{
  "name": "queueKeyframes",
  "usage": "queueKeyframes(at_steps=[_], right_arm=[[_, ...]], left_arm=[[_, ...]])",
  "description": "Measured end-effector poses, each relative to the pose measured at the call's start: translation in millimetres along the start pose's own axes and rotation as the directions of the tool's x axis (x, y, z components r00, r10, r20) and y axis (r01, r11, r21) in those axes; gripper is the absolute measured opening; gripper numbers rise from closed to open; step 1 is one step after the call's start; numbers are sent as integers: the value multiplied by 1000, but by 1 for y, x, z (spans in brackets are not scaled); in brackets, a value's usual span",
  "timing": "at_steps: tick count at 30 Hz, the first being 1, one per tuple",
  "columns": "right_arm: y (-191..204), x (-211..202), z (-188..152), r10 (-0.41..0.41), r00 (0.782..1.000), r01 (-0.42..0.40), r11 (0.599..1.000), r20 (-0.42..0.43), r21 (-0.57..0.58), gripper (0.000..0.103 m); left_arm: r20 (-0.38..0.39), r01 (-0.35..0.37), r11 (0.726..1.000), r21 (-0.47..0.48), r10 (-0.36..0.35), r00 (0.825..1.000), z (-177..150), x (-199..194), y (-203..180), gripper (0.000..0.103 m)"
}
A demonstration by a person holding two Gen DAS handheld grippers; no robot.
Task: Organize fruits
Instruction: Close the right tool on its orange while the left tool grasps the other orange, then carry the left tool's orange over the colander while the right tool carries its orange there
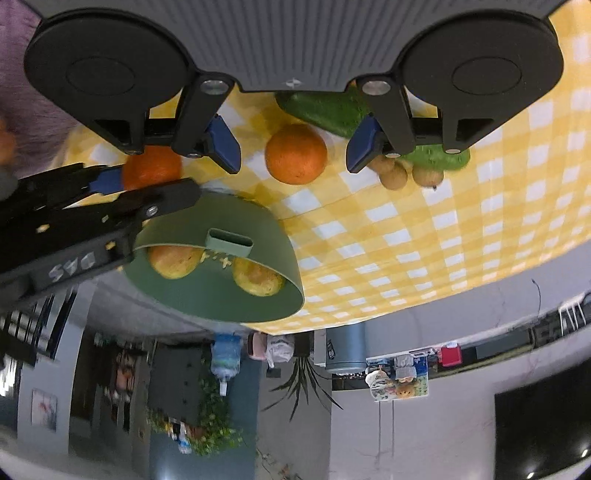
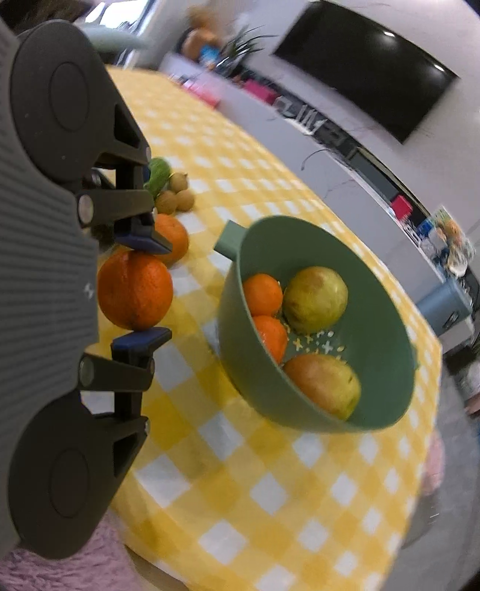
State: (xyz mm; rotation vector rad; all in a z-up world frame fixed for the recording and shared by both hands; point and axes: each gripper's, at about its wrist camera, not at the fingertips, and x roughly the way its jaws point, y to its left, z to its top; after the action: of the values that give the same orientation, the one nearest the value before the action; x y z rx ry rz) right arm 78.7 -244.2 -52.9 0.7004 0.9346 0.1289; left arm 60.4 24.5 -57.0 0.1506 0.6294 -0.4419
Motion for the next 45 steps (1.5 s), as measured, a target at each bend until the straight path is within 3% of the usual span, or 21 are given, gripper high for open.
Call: queueKeyframes(at_steps=[4, 6, 11, 17, 18, 24, 29, 32, 37, 41, 45], right_arm=[[-13, 3, 4, 48, 999, -47, 996, -21, 78, 41], [-14, 4, 4, 62, 998, -59, 994, -28, 88, 41], [-12, 4, 5, 70, 997, -67, 994, -25, 82, 42], [-18, 3, 6, 103, 994, -99, 989, -28, 108, 42], [-17, 2, 6, 103, 994, -99, 990, -30, 103, 42], [-17, 3, 6, 118, 992, -113, 988, -40, 106, 42], [-17, 4, 7, 151, 988, -145, 982, -44, 120, 42], [-21, 5, 8, 228, 972, -218, 964, -54, 153, 42], [-23, 6, 9, 392, 919, -376, 904, -44, 206, 42], [-21, 2, 9, 453, 891, -443, 873, -6, 205, 42], [-23, -5, 15, 506, 860, -508, 837, 64, 203, 42]], left_arm=[[-36, 0, 999, 45, 2, 999, 4, 16, -7, 77], [-64, -15, 997, 74, 20, 998, 5, 24, -12, 71], [-87, -52, 993, 109, 61, 994, 4, 36, -17, 68], [-130, -66, 997, 49, 72, 989, 3, 46, -9, 61], [-120, -65, 997, 45, 70, 990, 2, 45, -9, 52], [-86, -65, 998, 11, 66, 994, -1, 40, -8, 52], [-52, -13, 997, -78, 9, 999, 0, 28, 3, 52], [-23, -9, 991, -132, 6, 1000, 1, 17, 11, 52], [67, 39, 973, -227, -25, 997, 7, -7, 26, 52], [142, 117, 947, -299, -77, 987, 16, -21, 33, 52], [189, 170, 937, -305, -116, 975, 27, -30, 30, 52]])
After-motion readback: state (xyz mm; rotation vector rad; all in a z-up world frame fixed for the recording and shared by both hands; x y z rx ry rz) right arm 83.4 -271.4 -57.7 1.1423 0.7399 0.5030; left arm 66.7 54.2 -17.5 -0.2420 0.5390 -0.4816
